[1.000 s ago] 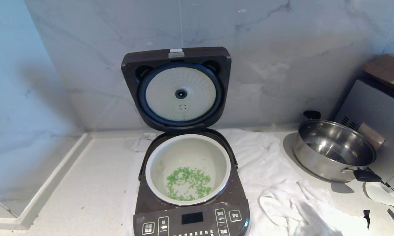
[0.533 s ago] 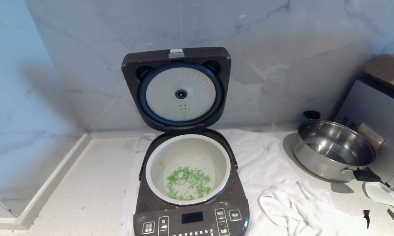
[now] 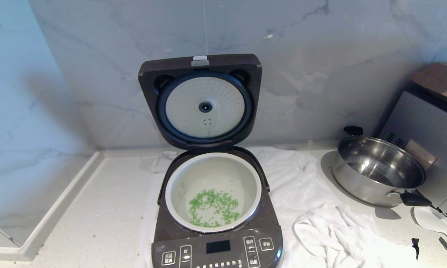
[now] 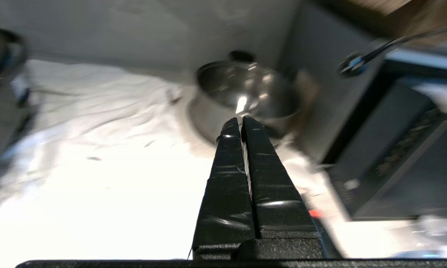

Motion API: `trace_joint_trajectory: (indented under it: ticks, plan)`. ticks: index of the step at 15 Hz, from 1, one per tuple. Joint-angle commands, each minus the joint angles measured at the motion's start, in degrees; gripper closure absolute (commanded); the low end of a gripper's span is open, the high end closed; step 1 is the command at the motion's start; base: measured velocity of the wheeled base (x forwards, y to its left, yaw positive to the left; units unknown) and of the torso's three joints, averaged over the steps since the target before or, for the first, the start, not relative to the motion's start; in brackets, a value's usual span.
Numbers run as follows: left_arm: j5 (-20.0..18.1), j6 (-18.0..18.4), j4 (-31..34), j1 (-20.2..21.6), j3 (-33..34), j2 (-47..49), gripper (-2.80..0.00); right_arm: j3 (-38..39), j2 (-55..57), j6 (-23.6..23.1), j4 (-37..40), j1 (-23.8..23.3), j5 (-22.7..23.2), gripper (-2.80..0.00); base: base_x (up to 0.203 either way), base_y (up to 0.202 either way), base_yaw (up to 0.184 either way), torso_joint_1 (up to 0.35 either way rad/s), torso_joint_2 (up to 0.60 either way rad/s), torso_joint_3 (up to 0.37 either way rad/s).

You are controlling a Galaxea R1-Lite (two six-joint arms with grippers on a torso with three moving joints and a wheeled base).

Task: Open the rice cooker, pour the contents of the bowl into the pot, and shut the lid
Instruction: Pour the water from the bowl into the rice cooker

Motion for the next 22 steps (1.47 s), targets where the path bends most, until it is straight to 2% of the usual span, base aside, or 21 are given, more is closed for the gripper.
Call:
trace_joint_trajectory:
  ticks: [1, 4, 5, 9, 12, 22]
  plan:
    - [0.0, 0.0, 0.1, 0.0, 0.0, 0.1, 0.0, 5.0, -3.0, 4.4, -0.5, -0.2, 5.4, 0.0, 0.0, 0.0, 0.0, 0.0, 0.0, 0.0]
    - [0.0, 0.0, 0.1, 0.1, 0.0, 0.1, 0.0, 12.7, -3.0, 4.5, -4.0, -0.2, 9.4, 0.0, 0.0, 0.0, 0.0, 0.0, 0.0, 0.0]
    - [0.0, 0.0, 0.1, 0.0, 0.0, 0.1, 0.0, 12.6, -3.0, 4.3, -4.7, -0.2, 9.9, 0.0, 0.0, 0.0, 0.0, 0.0, 0.0, 0.0]
    - [0.0, 0.0, 0.1, 0.0, 0.0, 0.1, 0.0, 12.5, -2.9, 5.2, -4.4, -0.2, 9.9, 0.0, 0.0, 0.0, 0.0, 0.0, 0.0, 0.0]
    - [0.0, 0.0, 0.1, -0.1, 0.0, 0.1, 0.0, 12.5, -2.9, 9.3, -4.8, -0.2, 8.7, 0.0, 0.0, 0.0, 0.0, 0.0, 0.0, 0.0]
    - [0.4, -0.4, -0.5, 0.1, 0.0, 0.1, 0.0, 12.5, -2.9, 9.5, -4.8, -0.2, 8.5, 0.0, 0.0, 0.0, 0.0, 0.0, 0.0, 0.0]
